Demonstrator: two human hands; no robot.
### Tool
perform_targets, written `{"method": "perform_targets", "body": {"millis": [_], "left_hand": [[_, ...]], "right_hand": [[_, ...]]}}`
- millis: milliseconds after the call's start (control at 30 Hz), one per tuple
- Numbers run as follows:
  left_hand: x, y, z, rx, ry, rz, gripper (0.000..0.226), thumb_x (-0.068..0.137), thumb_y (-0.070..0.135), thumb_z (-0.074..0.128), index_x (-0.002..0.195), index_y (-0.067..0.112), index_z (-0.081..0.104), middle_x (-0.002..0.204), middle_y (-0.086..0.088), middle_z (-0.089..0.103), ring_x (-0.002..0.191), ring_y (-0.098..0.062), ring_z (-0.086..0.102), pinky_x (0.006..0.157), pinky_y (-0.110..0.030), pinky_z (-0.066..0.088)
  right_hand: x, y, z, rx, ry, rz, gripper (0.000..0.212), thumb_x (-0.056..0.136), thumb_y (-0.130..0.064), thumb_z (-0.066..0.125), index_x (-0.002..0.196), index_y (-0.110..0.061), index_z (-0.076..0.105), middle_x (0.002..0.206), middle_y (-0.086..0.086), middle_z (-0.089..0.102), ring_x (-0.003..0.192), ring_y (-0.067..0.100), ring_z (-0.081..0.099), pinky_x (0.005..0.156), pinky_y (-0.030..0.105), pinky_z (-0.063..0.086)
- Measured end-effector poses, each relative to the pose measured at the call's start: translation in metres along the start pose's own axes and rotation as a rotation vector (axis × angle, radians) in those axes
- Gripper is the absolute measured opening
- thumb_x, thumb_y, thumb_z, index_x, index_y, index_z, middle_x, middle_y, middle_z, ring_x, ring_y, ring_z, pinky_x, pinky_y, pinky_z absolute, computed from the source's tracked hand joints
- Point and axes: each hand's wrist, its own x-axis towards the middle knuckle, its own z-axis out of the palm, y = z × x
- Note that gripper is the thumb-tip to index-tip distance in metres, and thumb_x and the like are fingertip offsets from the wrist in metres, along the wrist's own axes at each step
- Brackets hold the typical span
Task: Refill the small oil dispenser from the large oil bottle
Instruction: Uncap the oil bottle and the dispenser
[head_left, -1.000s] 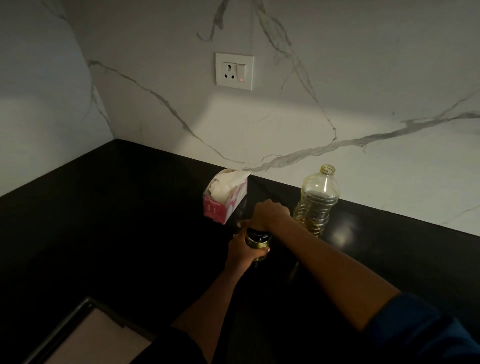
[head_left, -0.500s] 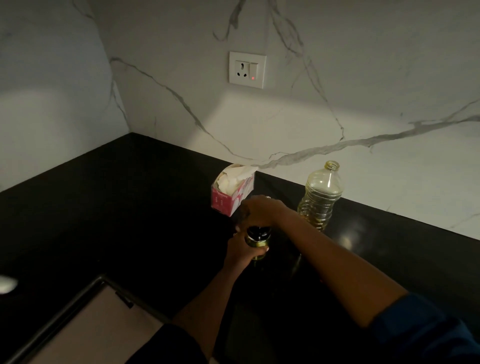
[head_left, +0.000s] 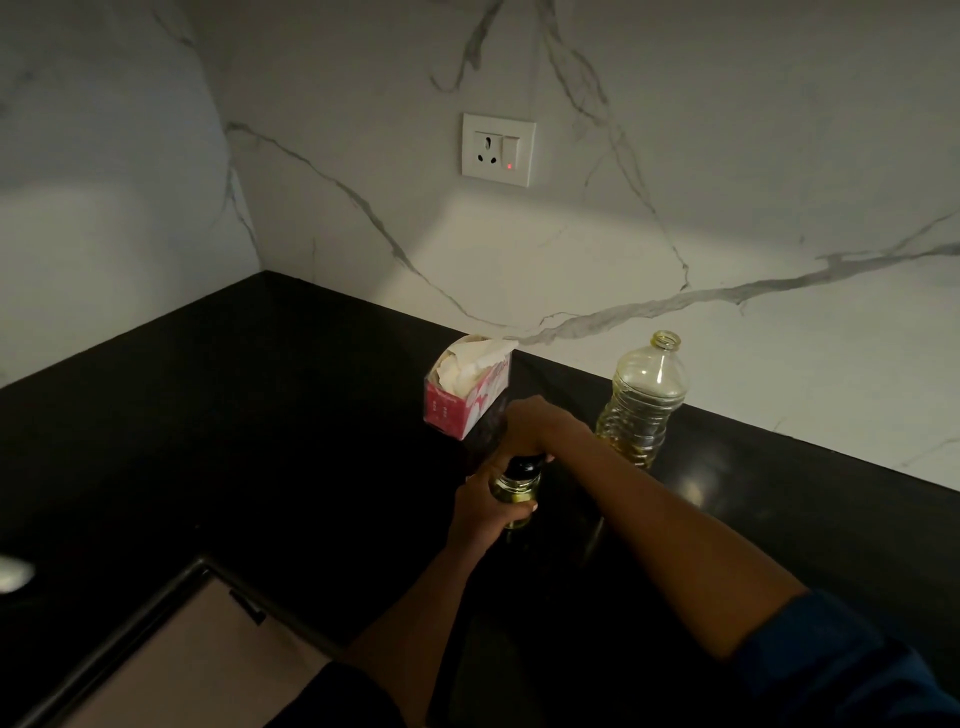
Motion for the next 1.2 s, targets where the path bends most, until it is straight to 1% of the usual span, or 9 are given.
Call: {"method": "perform_targets", "body": {"millis": [200, 367, 467, 533, 667, 733, 900, 1100, 1200], "left_hand": [[0.009, -0.003, -0.007, 0.028, 0.013, -0.044, 0.077, 0.066, 0.020, 0.080, 0.134, 0.023, 0.044, 0.131, -0.001, 0.053, 0.122, -0.018, 0.048, 0.095, -0.025, 0.037], [0.015, -0.009, -0.017, 0.010, 0.037, -0.030, 0.075, 0.066, 0.020, 0.081, 0.132, 0.021, 0.046, 0.128, -0.001, 0.055, 0.121, -0.017, 0.049, 0.093, -0.022, 0.037], [0.017, -0.013, -0.023, 0.004, 0.042, -0.030, 0.075, 0.065, 0.018, 0.081, 0.132, 0.021, 0.047, 0.126, -0.001, 0.057, 0.120, -0.017, 0.050, 0.093, -0.022, 0.037], [0.019, -0.015, -0.024, -0.001, 0.050, -0.029, 0.074, 0.064, 0.018, 0.082, 0.130, 0.021, 0.049, 0.123, -0.001, 0.059, 0.119, -0.017, 0.052, 0.095, -0.022, 0.038], [0.020, -0.016, -0.025, -0.005, 0.043, -0.021, 0.072, 0.065, 0.017, 0.081, 0.130, 0.021, 0.049, 0.123, 0.000, 0.058, 0.119, -0.015, 0.051, 0.091, -0.019, 0.036], [0.020, -0.016, -0.024, -0.001, 0.049, -0.016, 0.072, 0.065, 0.018, 0.081, 0.130, 0.021, 0.049, 0.123, 0.001, 0.058, 0.119, -0.014, 0.050, 0.089, -0.017, 0.034], [0.020, -0.019, -0.023, 0.000, 0.056, -0.012, 0.073, 0.063, 0.020, 0.082, 0.129, 0.023, 0.050, 0.122, 0.002, 0.060, 0.117, -0.014, 0.052, 0.090, -0.018, 0.036], [0.019, -0.018, -0.022, -0.002, 0.050, -0.033, 0.074, 0.065, 0.020, 0.080, 0.131, 0.023, 0.046, 0.126, 0.003, 0.056, 0.122, -0.015, 0.048, 0.091, -0.018, 0.031], [0.019, -0.017, -0.020, 0.008, 0.048, -0.032, 0.074, 0.066, 0.021, 0.080, 0.131, 0.022, 0.046, 0.126, 0.002, 0.057, 0.122, -0.016, 0.048, 0.092, -0.019, 0.030]], "right_hand": [[0.011, 0.011, -0.027, 0.114, 0.076, -0.039, 0.050, 0.070, -0.021, 0.076, 0.117, -0.012, 0.060, 0.113, 0.008, 0.061, 0.088, 0.017, 0.056, 0.066, 0.024, 0.053], [0.038, 0.032, -0.019, 0.138, 0.112, 0.021, 0.047, 0.069, -0.012, 0.075, 0.113, -0.011, 0.060, 0.115, 0.009, 0.060, 0.099, 0.022, 0.056, 0.081, 0.030, 0.050], [0.053, 0.043, 0.002, 0.130, 0.065, 0.051, 0.053, 0.070, -0.011, 0.074, 0.119, -0.011, 0.057, 0.120, 0.011, 0.058, 0.111, 0.026, 0.054, 0.088, 0.031, 0.048], [0.063, 0.051, 0.018, 0.131, 0.056, 0.079, 0.057, 0.068, -0.010, 0.075, 0.121, -0.014, 0.056, 0.123, 0.013, 0.056, 0.113, 0.028, 0.053, 0.095, 0.037, 0.048], [0.074, 0.062, 0.046, 0.120, 0.024, 0.102, 0.064, 0.068, -0.009, 0.074, 0.126, -0.020, 0.050, 0.130, 0.014, 0.045, 0.124, 0.031, 0.040, 0.100, 0.041, 0.042], [0.077, 0.065, 0.055, 0.096, 0.016, 0.090, 0.066, 0.069, -0.010, 0.073, 0.129, -0.021, 0.048, 0.131, 0.014, 0.045, 0.127, 0.031, 0.034, 0.100, 0.041, 0.038], [0.080, 0.068, 0.066, 0.149, 0.025, 0.101, 0.077, 0.067, -0.008, 0.076, 0.135, -0.021, 0.042, 0.135, 0.016, 0.040, 0.127, 0.032, 0.038, 0.099, 0.039, 0.040], [0.074, 0.072, 0.068, 0.193, 0.107, 0.109, 0.101, 0.067, -0.013, 0.080, 0.147, -0.018, 0.019, 0.146, 0.019, 0.028, 0.134, 0.037, 0.031, 0.106, 0.042, 0.035], [0.062, 0.077, 0.068, 0.221, 0.217, 0.055, 0.096, 0.069, -0.020, 0.079, 0.147, -0.022, 0.022, 0.149, 0.013, 0.022, 0.137, 0.038, 0.020, 0.109, 0.047, 0.032]]}}
